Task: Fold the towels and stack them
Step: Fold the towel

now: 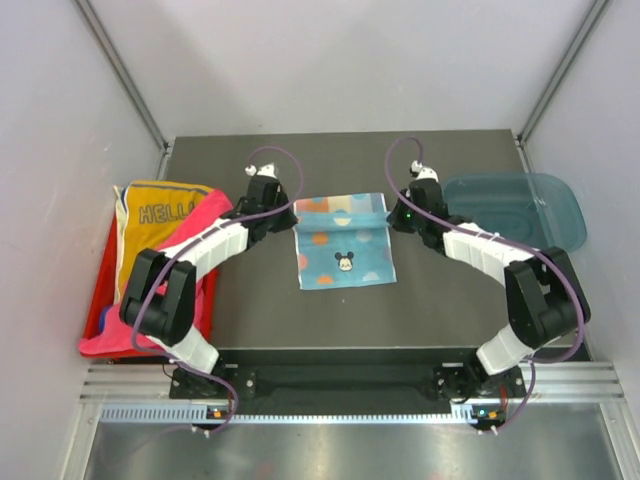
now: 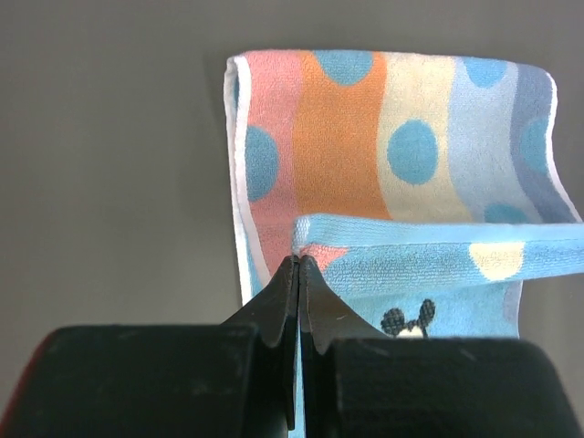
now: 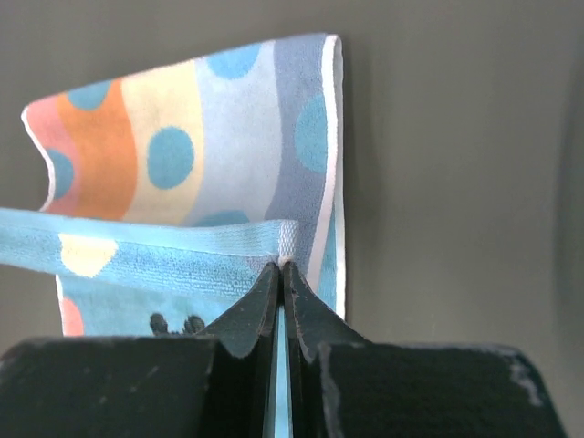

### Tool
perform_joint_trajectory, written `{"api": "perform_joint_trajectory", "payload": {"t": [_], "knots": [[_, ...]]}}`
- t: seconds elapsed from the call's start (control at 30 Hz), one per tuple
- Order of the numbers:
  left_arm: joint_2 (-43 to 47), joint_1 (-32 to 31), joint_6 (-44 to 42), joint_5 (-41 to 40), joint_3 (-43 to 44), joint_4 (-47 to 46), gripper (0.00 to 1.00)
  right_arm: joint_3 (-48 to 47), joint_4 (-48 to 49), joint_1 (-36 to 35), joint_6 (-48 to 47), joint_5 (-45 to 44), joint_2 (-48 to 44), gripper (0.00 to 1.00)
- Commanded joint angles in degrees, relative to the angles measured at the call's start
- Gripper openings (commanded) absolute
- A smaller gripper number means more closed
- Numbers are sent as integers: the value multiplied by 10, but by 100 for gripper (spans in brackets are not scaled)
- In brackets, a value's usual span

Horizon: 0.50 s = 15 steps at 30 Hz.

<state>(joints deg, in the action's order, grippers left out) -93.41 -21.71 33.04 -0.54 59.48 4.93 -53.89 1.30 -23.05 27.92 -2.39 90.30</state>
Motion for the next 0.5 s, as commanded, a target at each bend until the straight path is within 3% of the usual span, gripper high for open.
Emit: {"api": "perform_joint_trajectory", "payload": {"t": [0.0,0.47], "knots": [[42,-2,-3,-21,-19,-9,0,13,27,-7,13,-17,-43,0],[96,-51,2,-45,-74,3,0,66,8,-30,28,-32,-99,0]]}}
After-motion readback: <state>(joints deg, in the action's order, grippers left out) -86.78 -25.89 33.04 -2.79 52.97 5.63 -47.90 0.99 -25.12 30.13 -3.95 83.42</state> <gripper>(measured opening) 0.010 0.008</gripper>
